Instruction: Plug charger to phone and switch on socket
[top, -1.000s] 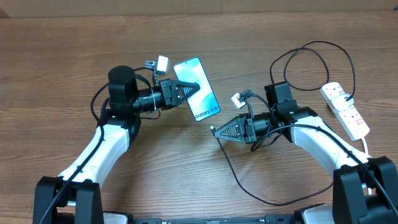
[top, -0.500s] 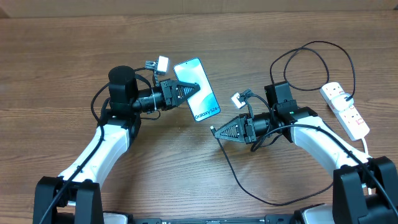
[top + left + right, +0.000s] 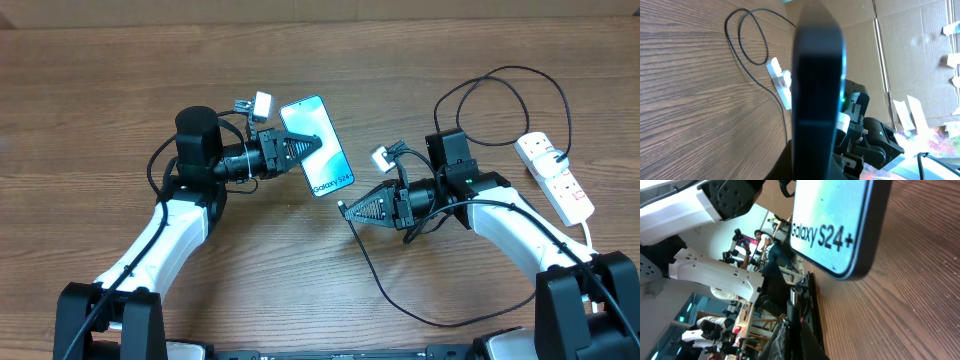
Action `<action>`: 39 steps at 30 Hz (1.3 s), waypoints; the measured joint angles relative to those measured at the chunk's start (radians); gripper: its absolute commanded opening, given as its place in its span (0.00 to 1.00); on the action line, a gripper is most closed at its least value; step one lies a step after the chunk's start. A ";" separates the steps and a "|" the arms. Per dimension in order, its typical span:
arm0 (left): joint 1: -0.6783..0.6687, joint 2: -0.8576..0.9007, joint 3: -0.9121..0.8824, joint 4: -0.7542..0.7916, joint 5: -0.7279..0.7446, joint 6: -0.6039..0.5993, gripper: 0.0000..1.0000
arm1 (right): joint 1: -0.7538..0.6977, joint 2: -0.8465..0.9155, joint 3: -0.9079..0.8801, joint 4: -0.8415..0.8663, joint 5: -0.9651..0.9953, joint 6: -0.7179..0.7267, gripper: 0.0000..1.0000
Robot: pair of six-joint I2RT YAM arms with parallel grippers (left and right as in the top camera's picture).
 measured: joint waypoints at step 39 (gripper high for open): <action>0.002 0.000 0.000 0.009 0.037 0.003 0.04 | 0.000 0.000 0.000 0.142 0.056 0.178 0.04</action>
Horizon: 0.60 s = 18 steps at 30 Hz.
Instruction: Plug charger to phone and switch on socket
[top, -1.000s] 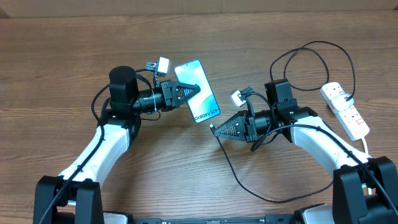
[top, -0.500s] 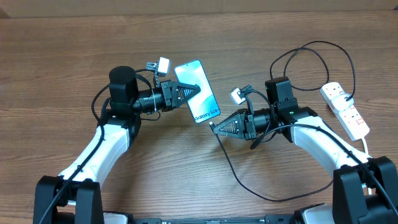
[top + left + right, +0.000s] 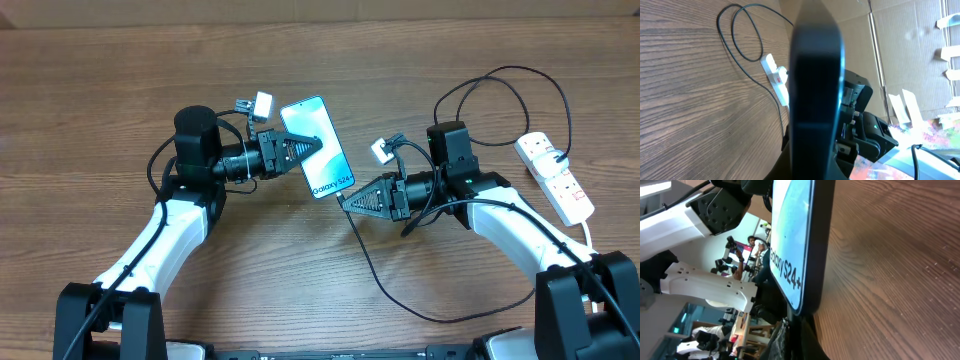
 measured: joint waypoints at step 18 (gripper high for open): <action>-0.001 0.000 0.000 0.021 0.001 0.034 0.04 | 0.019 0.000 0.000 -0.016 0.002 0.013 0.04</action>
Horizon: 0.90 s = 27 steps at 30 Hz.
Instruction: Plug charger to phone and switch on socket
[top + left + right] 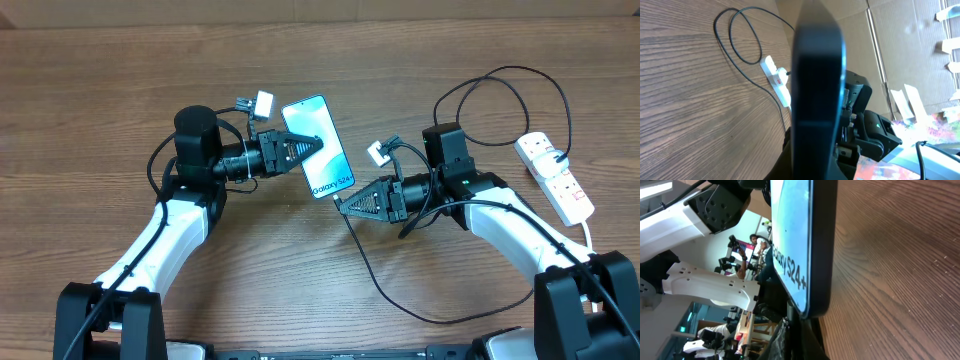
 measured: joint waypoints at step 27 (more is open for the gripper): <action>0.005 0.000 0.000 0.004 0.007 0.023 0.05 | 0.000 0.000 0.000 0.069 0.007 0.026 0.04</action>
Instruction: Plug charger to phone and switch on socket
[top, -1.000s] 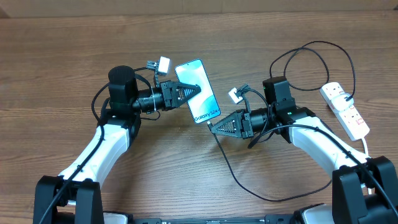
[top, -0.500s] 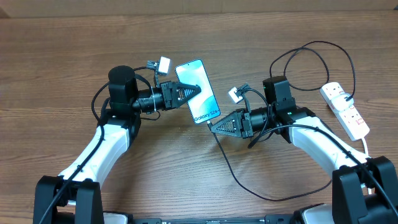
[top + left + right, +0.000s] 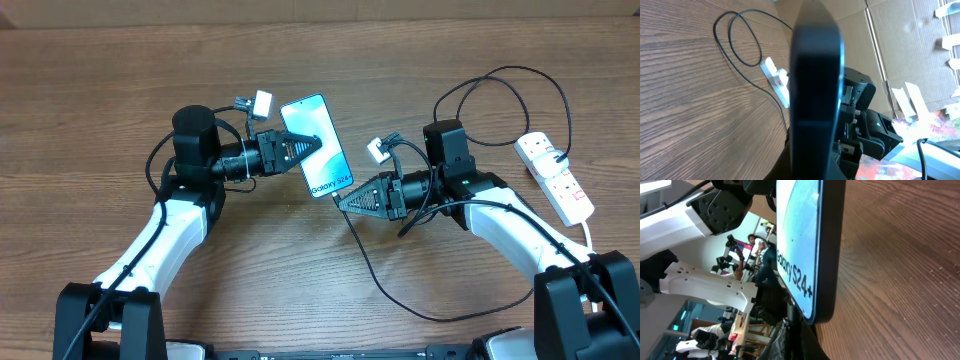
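Observation:
A Galaxy S24+ phone (image 3: 318,145) hangs above the table, screen up, with my left gripper (image 3: 300,150) shut on its left edge. The left wrist view shows it edge-on as a dark slab (image 3: 817,90). My right gripper (image 3: 342,200) is shut on the black charger plug (image 3: 791,311), whose tip meets the phone's lower end (image 3: 815,311). Whether the plug sits in the port is not visible. The black cable (image 3: 372,270) trails from the plug across the table. The white socket strip (image 3: 556,177) lies at the far right.
The cable loops (image 3: 500,90) behind the right arm to a plug in the socket strip. The wooden table (image 3: 100,90) is otherwise bare. The strip (image 3: 777,82) and a cardboard wall (image 3: 905,55) show past the phone in the left wrist view.
The right gripper with the plug has shifted very slightly at the phone's lower end. In the right wrist view the phone sits a little further right. The left gripper has held the phone still.
At first my left gripper held the phone up while my right gripper held the plug below and right of it, apart. Then the plug tip was at the phone's lower end. It has stayed there since, with small shifts.

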Action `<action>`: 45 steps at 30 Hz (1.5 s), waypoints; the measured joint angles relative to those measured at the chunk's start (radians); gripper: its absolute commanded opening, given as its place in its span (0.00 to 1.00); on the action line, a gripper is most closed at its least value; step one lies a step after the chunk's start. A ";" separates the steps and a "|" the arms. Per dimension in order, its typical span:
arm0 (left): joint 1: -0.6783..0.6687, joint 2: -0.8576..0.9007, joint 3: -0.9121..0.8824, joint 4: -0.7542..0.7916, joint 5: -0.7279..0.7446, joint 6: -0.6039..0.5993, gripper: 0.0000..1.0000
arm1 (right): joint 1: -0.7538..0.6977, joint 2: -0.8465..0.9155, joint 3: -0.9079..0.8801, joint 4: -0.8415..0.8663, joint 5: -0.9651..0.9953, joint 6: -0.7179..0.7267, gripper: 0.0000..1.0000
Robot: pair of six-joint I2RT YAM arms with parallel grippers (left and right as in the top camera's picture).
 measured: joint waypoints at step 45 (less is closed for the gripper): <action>0.321 0.000 0.004 -0.004 0.101 0.013 0.04 | 0.006 0.115 0.003 -0.161 1.434 0.255 0.25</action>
